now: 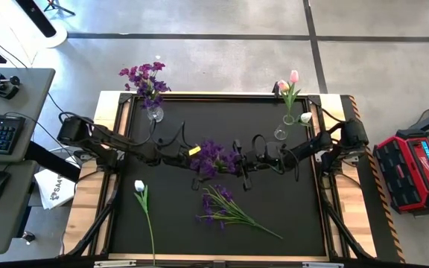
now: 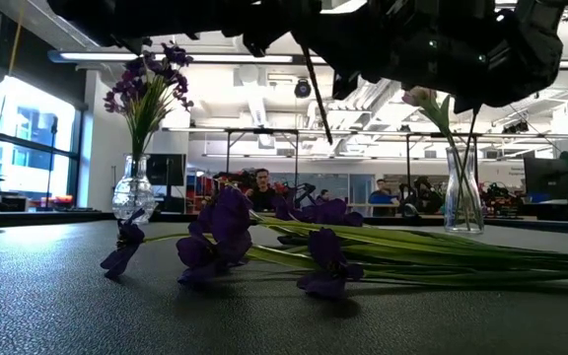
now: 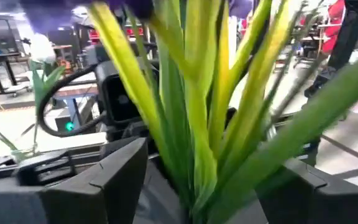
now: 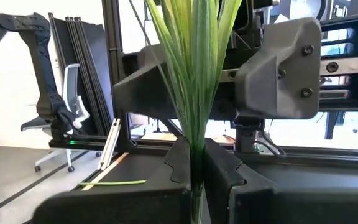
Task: Sort flowers into vase by color
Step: Put the top purple flowers into the left transparent vase
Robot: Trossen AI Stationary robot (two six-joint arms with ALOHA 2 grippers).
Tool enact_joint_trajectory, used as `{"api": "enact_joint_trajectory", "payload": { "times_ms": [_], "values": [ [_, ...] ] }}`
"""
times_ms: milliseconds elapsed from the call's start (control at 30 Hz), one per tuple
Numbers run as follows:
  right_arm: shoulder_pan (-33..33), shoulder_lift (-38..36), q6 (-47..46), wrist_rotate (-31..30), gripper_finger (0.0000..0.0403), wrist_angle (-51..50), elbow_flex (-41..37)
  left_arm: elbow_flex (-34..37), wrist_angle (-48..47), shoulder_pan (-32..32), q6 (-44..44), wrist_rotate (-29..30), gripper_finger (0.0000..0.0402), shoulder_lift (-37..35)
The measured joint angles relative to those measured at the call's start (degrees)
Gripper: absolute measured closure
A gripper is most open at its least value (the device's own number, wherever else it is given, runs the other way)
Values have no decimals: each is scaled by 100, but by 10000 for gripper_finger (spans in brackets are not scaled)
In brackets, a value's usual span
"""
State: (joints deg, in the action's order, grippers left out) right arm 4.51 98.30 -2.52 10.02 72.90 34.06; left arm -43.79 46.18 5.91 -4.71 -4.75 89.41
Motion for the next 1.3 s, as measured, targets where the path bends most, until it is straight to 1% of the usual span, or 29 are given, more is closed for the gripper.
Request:
{"api": "enact_joint_trajectory", "payload": {
  "times_ms": [200,300,467,633,800,900,1000,1133,1233,1300],
  "values": [
    [2,-2,264,-3,402,-670,264,-147,-279,0,-35,-7,147,70],
    [2,-2,258,-4,398,-676,274,-147,-369,1,-31,-5,147,70],
    [2,-2,253,-4,378,-712,274,-147,-486,11,0,2,154,70],
    [2,-2,242,-4,337,-754,274,-147,-512,11,2,11,187,49],
    [2,-2,103,-4,278,-778,274,-147,-811,13,152,15,235,-42],
    [2,-3,103,-4,250,-874,274,-140,-1119,56,155,118,269,-149],
    [2,-21,7,-3,232,-1099,267,-140,-1482,116,151,408,303,-318],
    [2,-175,-183,-6,227,-1598,265,-140,-2046,310,-24,932,347,-689],
    [2,-429,-197,-59,227,-2134,263,-140,-2535,567,-195,1590,371,-1132],
    [2,-657,-197,-141,226,-2468,263,-140,-2882,740,-253,2194,382,-1469]
  ]
}}
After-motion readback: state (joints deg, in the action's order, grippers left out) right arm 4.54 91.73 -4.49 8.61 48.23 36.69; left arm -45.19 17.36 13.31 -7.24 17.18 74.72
